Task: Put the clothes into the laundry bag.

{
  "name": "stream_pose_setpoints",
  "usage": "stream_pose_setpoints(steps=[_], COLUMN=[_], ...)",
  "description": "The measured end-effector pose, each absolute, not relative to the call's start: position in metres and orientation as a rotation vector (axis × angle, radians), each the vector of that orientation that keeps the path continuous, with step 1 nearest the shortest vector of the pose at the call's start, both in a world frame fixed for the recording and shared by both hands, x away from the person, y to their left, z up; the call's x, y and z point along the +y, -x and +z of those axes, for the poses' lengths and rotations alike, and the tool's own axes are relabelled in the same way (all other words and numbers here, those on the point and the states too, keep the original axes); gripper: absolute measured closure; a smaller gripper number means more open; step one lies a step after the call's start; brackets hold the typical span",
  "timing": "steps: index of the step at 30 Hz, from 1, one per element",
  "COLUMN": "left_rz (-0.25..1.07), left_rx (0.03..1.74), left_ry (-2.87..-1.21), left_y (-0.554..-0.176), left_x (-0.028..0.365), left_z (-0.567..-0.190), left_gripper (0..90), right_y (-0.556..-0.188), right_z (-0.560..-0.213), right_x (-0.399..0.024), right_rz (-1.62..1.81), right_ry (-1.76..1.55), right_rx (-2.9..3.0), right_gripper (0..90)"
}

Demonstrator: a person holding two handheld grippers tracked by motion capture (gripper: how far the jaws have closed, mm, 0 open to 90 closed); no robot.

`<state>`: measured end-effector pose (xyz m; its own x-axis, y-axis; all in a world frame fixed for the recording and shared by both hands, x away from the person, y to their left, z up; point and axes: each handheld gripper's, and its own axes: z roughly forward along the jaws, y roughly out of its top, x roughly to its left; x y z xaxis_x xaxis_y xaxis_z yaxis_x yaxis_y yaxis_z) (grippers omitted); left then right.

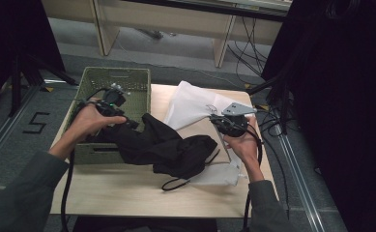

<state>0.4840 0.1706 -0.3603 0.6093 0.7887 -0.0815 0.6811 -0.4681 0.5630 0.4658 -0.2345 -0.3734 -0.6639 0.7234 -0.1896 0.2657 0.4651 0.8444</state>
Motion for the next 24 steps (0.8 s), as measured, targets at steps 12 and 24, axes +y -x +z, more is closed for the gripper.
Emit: stream_pose_setpoints(steps=[12, 24], left_rz=[0.127, 0.127], left_rx=[1.405, 1.37], left_ry=[-2.393, -2.506], left_y=[-0.505, -0.517], left_x=[0.198, 0.194], left_z=[-0.423, -0.44], left_gripper=[16.9, 16.8], right_y=[-0.466, -0.466], right_z=[-0.374, -0.373], right_x=[-0.234, -0.235], right_rz=[1.127, 1.119], right_ry=[-0.825, -0.815], right_rx=[2.174, 2.175], right_gripper=[87.5, 87.4])
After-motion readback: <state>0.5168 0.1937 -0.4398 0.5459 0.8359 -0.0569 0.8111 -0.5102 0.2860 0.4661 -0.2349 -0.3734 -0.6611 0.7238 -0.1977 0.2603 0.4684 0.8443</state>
